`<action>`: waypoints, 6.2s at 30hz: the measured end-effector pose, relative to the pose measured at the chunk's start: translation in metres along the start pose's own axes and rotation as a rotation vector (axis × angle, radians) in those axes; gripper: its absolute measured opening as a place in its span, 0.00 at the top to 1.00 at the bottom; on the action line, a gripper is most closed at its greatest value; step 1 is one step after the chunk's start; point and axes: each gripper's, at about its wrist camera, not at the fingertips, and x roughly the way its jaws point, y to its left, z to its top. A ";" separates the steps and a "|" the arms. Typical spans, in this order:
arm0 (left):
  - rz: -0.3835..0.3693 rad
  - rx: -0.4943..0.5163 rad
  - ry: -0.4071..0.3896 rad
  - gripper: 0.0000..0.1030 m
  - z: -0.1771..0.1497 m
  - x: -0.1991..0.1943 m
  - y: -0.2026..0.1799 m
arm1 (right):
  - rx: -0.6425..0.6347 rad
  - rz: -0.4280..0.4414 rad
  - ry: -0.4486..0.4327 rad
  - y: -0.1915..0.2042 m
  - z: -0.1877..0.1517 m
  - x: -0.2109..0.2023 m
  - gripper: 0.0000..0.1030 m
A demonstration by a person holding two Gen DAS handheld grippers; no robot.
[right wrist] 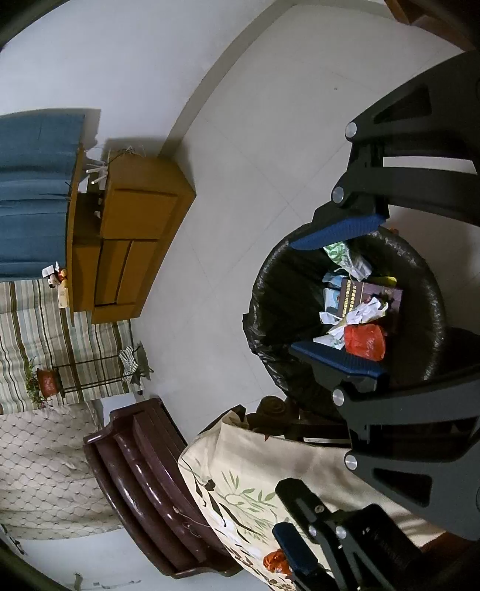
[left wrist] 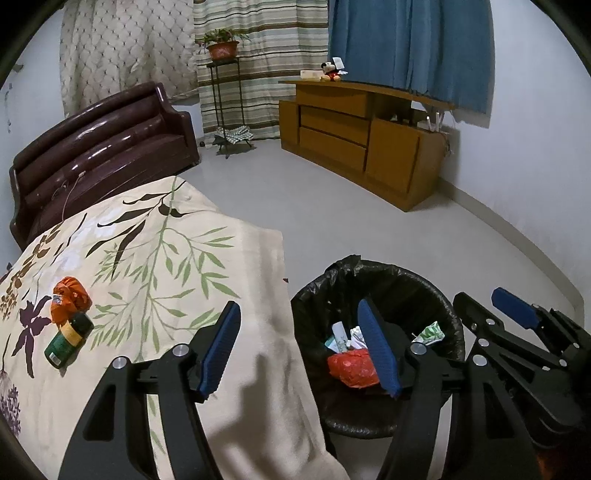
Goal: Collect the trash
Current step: 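Move both open grippers back over the remaining trash on the bedspread, then grasp the green spray can with the left gripper, then grasp the orange wrapper with the right gripper while the left gripper holds the spray can, then carry the spray can and orange wrapper over the black trash bin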
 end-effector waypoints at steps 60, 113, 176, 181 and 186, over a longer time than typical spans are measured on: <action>0.118 -0.179 0.095 0.76 -0.041 -0.015 0.191 | -0.194 0.241 0.068 0.179 -0.007 -0.003 0.40; 0.304 -0.374 0.027 0.76 -0.076 -0.083 0.329 | -0.394 0.355 0.055 0.314 -0.007 -0.010 0.40; 0.143 -0.336 0.012 0.76 -0.082 -0.094 0.249 | -0.315 0.273 0.052 0.235 -0.022 -0.044 0.61; 0.105 -0.294 0.007 0.76 -0.072 -0.091 0.214 | -0.280 0.239 0.041 0.202 -0.021 -0.048 0.61; 0.068 -0.252 0.009 0.76 -0.065 -0.084 0.178 | -0.243 0.201 0.032 0.167 -0.021 -0.048 0.61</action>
